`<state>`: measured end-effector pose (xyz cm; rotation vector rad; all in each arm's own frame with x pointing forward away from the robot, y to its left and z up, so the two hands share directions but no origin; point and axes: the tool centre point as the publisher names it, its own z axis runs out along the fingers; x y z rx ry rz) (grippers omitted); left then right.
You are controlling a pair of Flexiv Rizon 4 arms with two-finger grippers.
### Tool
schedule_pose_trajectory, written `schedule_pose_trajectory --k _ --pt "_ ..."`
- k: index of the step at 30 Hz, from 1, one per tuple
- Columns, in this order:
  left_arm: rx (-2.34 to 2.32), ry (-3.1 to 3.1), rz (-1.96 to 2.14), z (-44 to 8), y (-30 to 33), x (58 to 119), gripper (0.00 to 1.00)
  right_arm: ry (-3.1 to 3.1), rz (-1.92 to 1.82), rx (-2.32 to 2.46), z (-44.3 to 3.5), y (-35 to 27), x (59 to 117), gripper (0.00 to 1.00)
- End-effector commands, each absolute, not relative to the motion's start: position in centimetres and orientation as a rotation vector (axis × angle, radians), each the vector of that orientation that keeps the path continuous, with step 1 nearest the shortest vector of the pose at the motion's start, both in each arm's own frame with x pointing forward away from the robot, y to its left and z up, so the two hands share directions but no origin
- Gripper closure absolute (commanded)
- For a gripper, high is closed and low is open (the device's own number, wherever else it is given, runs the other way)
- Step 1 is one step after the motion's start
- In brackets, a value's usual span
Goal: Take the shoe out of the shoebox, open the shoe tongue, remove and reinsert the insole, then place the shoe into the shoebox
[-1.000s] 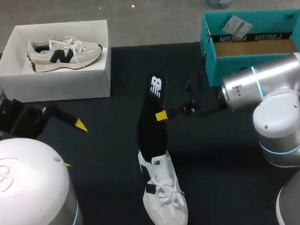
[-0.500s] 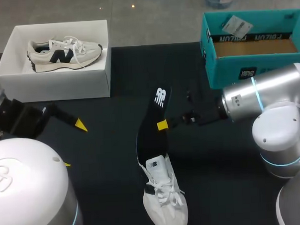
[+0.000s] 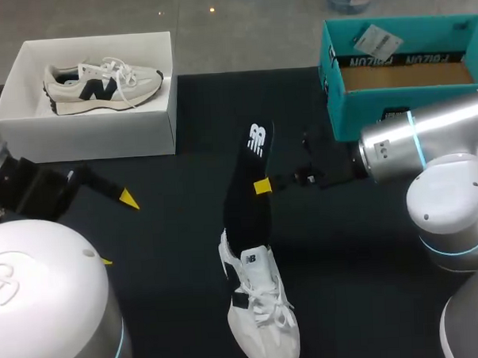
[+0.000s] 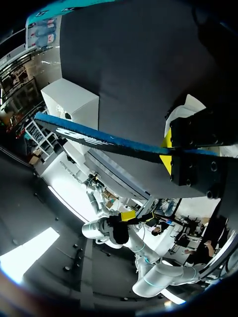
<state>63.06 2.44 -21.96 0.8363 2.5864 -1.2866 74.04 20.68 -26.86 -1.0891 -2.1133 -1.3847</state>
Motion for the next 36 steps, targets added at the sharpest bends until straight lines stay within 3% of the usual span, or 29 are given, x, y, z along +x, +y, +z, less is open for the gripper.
schedule_pose_trajectory --k 1,17,36 --pt "0.836 2.589 -1.282 -21.9 2.5 63.0 0.0 -2.128 -1.365 -1.089 -26.7 21.2 74.7 1.0" --pt "0.836 2.589 -1.282 -21.9 2.5 63.0 0.0 -2.165 -1.352 -1.023 -25.5 22.5 77.0 1.0" --pt "0.836 2.589 -1.282 -21.9 2.5 63.0 0.0 -2.118 -1.326 -1.024 -27.2 24.0 74.5 1.0"
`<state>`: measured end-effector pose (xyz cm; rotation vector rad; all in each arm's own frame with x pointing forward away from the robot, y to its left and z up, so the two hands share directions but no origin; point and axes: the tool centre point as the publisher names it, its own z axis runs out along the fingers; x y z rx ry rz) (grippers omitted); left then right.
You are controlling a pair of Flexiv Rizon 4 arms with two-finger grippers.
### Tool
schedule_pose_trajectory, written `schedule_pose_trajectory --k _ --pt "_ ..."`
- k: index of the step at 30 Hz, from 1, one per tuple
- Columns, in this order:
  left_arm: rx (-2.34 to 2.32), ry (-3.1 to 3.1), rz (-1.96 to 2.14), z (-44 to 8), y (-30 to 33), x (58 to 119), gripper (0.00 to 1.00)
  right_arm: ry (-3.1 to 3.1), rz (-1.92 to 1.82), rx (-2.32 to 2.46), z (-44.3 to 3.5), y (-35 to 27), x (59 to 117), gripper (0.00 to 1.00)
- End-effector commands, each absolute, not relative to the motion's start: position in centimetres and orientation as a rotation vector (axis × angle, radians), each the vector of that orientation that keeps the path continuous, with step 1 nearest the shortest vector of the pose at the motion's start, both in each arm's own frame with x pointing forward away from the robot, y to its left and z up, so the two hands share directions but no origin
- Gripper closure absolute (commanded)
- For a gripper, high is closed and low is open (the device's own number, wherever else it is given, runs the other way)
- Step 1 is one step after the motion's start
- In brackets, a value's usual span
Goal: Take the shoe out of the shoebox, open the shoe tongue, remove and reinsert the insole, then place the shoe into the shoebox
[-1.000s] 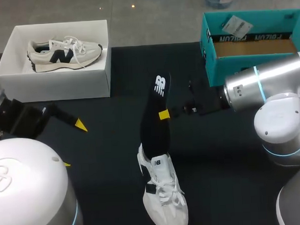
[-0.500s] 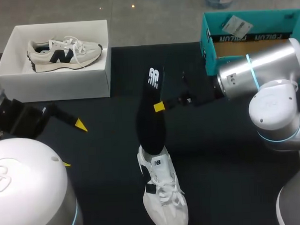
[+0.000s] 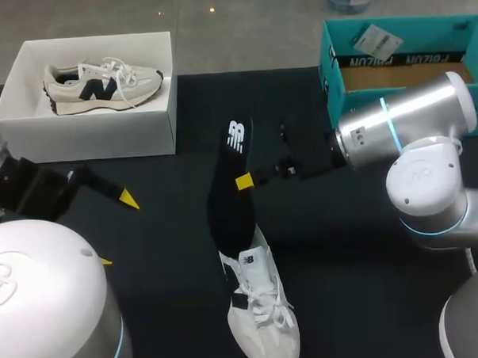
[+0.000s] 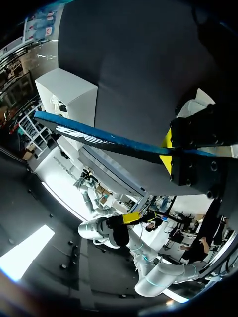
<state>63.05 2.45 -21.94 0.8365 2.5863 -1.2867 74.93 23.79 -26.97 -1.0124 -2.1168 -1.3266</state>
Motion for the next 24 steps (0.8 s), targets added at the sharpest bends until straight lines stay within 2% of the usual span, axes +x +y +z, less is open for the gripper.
schedule_pose_trajectory --k 1,24 --pt "0.836 2.589 -1.282 -21.9 2.5 63.0 0.0 -2.117 -1.324 -1.027 -27.2 24.0 74.4 1.0" --pt "0.836 2.589 -1.282 -21.9 2.5 63.0 0.0 -2.217 -1.292 -0.995 -25.6 22.7 77.2 1.0"
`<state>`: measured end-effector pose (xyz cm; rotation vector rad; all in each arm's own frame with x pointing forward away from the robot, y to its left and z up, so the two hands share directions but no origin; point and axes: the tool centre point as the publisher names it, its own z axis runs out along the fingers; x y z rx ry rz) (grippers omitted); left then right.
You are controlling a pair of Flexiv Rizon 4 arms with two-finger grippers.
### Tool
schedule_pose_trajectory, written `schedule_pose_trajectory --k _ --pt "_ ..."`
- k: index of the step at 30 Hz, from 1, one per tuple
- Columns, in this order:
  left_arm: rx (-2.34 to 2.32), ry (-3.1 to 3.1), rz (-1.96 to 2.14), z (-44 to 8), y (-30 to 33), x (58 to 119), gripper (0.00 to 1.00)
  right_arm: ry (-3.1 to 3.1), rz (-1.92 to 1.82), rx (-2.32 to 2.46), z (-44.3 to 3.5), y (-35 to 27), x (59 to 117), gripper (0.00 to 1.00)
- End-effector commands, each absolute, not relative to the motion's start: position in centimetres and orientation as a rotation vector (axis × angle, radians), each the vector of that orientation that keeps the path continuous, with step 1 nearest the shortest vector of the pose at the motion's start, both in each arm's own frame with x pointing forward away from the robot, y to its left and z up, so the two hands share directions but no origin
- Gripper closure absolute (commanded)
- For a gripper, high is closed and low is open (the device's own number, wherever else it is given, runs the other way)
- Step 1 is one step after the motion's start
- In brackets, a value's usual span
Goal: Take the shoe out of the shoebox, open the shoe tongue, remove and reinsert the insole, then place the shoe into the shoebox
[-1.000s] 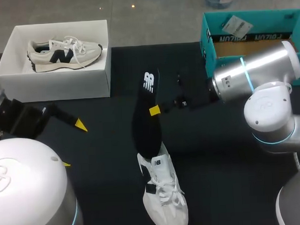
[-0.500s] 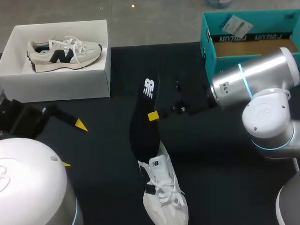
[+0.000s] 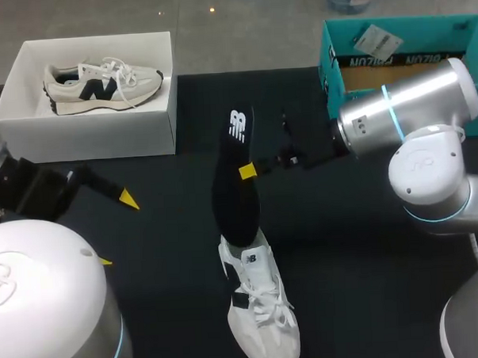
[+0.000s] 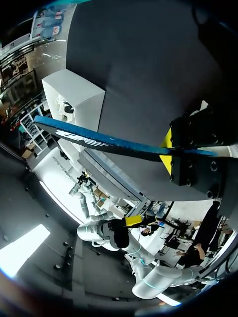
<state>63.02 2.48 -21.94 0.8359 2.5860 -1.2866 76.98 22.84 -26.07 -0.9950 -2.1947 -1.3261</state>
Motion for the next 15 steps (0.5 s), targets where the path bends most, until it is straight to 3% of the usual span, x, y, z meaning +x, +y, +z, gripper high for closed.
schedule_pose_trajectory --k 1,15 --pt "0.836 2.589 -1.282 -21.9 2.5 63.0 0.0 -2.217 -1.291 -0.996 -25.6 22.6 77.1 1.0" --pt "0.836 2.589 -1.282 -21.9 2.5 63.0 0.0 -2.227 -1.285 -1.018 -26.5 22.5 75.7 1.0"
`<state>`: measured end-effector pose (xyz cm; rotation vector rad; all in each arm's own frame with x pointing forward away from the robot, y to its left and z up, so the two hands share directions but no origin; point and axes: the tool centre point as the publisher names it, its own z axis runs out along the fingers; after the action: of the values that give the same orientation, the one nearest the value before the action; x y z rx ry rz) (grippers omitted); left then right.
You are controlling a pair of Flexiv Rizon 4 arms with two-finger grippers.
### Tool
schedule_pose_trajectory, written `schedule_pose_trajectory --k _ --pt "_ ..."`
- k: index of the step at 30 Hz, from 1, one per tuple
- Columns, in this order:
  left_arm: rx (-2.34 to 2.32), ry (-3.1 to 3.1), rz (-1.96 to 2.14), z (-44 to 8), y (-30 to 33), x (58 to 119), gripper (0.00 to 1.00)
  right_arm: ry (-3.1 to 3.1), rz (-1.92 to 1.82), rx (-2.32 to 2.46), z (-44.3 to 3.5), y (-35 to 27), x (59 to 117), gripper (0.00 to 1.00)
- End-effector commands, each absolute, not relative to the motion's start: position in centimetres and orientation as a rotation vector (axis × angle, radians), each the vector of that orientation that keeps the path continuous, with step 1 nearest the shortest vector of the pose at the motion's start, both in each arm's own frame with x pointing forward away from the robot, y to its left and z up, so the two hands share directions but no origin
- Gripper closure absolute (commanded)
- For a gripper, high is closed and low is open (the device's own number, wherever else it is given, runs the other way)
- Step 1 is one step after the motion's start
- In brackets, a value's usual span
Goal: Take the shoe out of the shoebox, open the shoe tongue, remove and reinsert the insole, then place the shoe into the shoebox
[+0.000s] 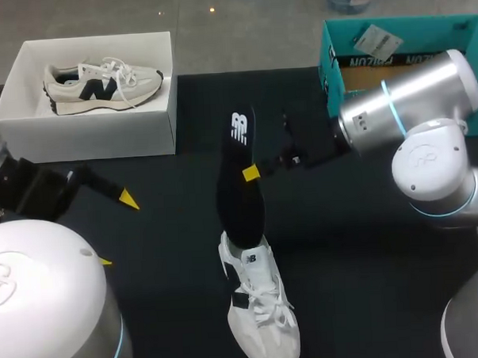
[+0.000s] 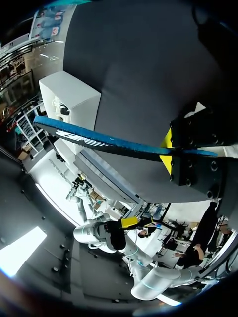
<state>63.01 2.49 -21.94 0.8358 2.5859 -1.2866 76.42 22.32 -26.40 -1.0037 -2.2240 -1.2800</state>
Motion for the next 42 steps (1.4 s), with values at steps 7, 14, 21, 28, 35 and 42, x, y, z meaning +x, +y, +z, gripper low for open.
schedule_pose_trajectory --k 7,14,21,28,35,42 --pt "0.836 2.589 -1.282 -21.9 2.5 63.0 0.0 -2.208 -1.282 -1.032 -27.4 22.6 74.6 1.0" --pt "0.836 2.589 -1.282 -21.9 2.5 63.0 0.0 -2.185 -1.278 -1.05 -28.4 22.5 73.7 1.0" --pt "0.836 2.589 -1.282 -21.9 2.5 63.0 0.0 -2.188 -1.263 -1.067 -29.1 22.5 72.6 1.0" --pt "0.836 2.589 -1.282 -21.9 2.5 63.0 0.0 -2.188 -1.228 -1.09 -29.9 22.1 71.2 1.0" --pt "0.836 2.589 -1.282 -21.9 2.5 63.0 0.0 -2.158 -1.212 -1.112 -30.9 22.1 69.8 1.0" --pt "0.836 2.589 -1.282 -21.9 2.5 63.0 0.0 -2.13 -1.202 -1.126 -32.0 22.2 68.7 1.0"
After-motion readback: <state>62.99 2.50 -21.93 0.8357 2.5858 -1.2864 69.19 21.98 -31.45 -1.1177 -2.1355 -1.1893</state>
